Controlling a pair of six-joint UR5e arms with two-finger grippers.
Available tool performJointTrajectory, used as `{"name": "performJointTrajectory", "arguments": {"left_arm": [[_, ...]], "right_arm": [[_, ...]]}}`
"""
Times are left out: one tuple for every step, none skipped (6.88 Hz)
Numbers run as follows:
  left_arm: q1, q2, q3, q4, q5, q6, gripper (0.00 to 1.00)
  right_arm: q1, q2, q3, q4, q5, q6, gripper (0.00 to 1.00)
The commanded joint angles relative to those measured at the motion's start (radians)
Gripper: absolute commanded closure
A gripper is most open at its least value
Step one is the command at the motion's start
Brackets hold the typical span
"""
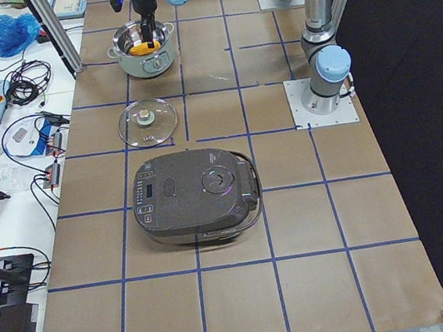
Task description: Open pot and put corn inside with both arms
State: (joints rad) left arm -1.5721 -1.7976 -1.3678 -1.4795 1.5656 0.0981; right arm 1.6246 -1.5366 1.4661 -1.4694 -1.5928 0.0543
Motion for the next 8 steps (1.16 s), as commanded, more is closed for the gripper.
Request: {"name": "performJointTrajectory", "arguments": {"left_arm": [[-0.006, 0.018, -0.031, -0.001, 0.002, 0.005, 0.0], [-0.003, 0.02, -0.045, 0.013, -0.004, 0.005, 0.0], [-0.002, 0.017, -0.045, 0.019, -0.006, 0.005, 0.0], [0.0, 0.02, -0.045, 0.018, -0.006, 0.006, 0.0], [0.004, 0.021, -0.045, 0.018, -0.006, 0.008, 0.0], [0.007, 0.021, -0.043, 0.019, -0.006, 0.008, 0.0], [0.007, 0.021, -0.043, 0.018, -0.006, 0.008, 0.0], [0.009, 0.023, -0.039, 0.018, -0.006, 0.008, 0.0]], "right_arm": [[-0.002, -0.008, 0.01, -0.014, 0.001, -0.011, 0.0], [-0.002, -0.007, 0.008, -0.026, 0.007, -0.011, 0.0], [-0.002, -0.005, 0.007, -0.028, -0.001, -0.017, 0.0], [-0.002, -0.005, 0.007, -0.029, 0.002, -0.019, 0.0], [-0.002, -0.004, 0.007, -0.029, 0.004, -0.019, 0.0], [-0.002, -0.004, 0.007, -0.029, 0.005, -0.019, 0.0], [-0.002, -0.005, 0.007, -0.029, 0.007, -0.019, 0.0], [0.0, -0.005, 0.008, -0.028, 0.007, -0.019, 0.0]]}}
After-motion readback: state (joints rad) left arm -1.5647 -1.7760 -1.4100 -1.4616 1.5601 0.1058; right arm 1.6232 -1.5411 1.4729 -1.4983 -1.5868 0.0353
